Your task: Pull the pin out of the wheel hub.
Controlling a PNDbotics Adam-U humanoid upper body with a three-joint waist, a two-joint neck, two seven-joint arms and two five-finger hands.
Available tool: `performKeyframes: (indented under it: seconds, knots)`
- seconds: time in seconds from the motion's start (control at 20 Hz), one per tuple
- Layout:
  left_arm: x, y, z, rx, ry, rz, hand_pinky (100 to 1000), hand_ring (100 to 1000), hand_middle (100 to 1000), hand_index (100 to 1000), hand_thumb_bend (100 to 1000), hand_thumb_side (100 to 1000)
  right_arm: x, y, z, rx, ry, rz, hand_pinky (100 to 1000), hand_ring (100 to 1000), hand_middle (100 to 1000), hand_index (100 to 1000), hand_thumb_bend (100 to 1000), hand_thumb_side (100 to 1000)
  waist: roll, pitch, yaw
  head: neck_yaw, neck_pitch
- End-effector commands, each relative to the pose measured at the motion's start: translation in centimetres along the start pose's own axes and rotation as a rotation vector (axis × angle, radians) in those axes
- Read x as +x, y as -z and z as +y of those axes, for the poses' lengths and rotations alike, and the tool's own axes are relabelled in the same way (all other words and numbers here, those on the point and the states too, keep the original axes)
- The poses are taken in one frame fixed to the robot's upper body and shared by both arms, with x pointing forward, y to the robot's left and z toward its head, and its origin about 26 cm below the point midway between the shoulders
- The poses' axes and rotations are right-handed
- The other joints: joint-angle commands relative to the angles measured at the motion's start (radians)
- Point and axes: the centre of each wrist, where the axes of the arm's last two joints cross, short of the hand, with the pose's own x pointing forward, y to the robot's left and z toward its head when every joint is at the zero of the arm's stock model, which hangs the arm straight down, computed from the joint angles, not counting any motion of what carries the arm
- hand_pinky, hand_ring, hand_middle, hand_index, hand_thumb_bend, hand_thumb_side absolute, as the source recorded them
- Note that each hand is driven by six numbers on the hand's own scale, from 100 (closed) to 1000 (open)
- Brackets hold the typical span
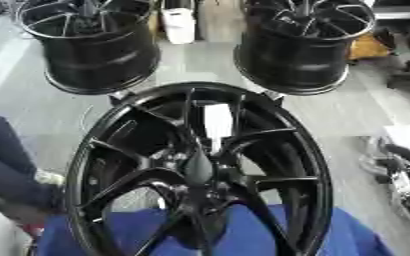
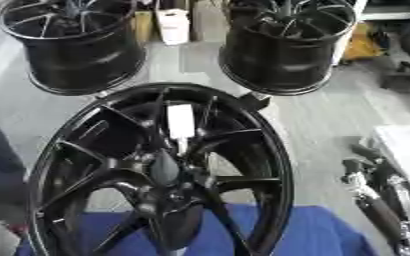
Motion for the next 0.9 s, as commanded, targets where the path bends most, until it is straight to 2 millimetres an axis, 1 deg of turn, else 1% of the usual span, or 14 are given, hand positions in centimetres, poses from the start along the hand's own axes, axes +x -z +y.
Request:
performKeyframes:
  seconds: [0.05, 0.2, 0.25, 0.45, 0.65, 0.7, 0.75, 0.9]
  knots:
    - [1.1, 0.2, 0.7, 0.0, 0.038, -0.021, 649, 552, 517, 695, 372, 560, 2.4, 0.5, -2.3, 0.064, -0.111, -0.089, 709, 849, 918, 886, 100, 544, -0.008, -0.018, 0.001, 0.0, -0.004]
    - [1.3, 0.4, 0.7, -0.008, 0.049, -0.019, 649, 552, 517, 695, 371, 559, 4.3, 0.5, -3.3, 0.129, -0.219, -0.147, 727, 866, 931, 902, 100, 497, -0.02, -0.017, 0.006, -0.001, -0.004]
    - [1.4, 0.4, 0.8, -0.009, 0.051, -0.019, 649, 552, 517, 695, 371, 559, 4.8, 0.6, -3.6, 0.147, -0.253, -0.163, 728, 867, 932, 903, 100, 493, -0.022, -0.017, 0.006, -0.002, -0.004]
    - [1.5, 0.4, 0.9, -0.015, 0.062, -0.017, 649, 552, 517, 695, 370, 558, 6.1, 1.6, -4.5, 0.23, -0.361, -0.237, 750, 883, 943, 920, 100, 413, -0.028, -0.02, 0.008, -0.002, 0.002]
    - [1.7, 0.4, 1.1, -0.019, 0.073, -0.018, 649, 552, 516, 695, 370, 557, 7.7, 3.4, -4.4, 0.361, -0.473, -0.319, 769, 897, 953, 933, 100, 342, -0.034, -0.026, 0.012, -0.006, 0.007]
    - [1.6, 0.4, 1.1, -0.021, 0.074, -0.016, 649, 552, 516, 695, 370, 557, 8.2, 3.9, -4.3, 0.395, -0.495, -0.339, 771, 898, 951, 934, 100, 420, -0.035, -0.029, 0.013, -0.007, 0.009]
    - [1.6, 0.4, 1.1, -0.024, 0.075, -0.013, 649, 553, 516, 695, 369, 557, 8.7, 4.4, -4.2, 0.427, -0.511, -0.359, 772, 898, 953, 934, 100, 329, -0.036, -0.031, 0.014, -0.009, 0.011]
    - [1.5, 0.4, 1.0, -0.04, 0.075, -0.008, 649, 553, 516, 695, 368, 557, 10.4, 5.8, -4.2, 0.508, -0.55, -0.388, 779, 903, 953, 941, 100, 342, -0.037, -0.038, 0.022, -0.02, 0.017]
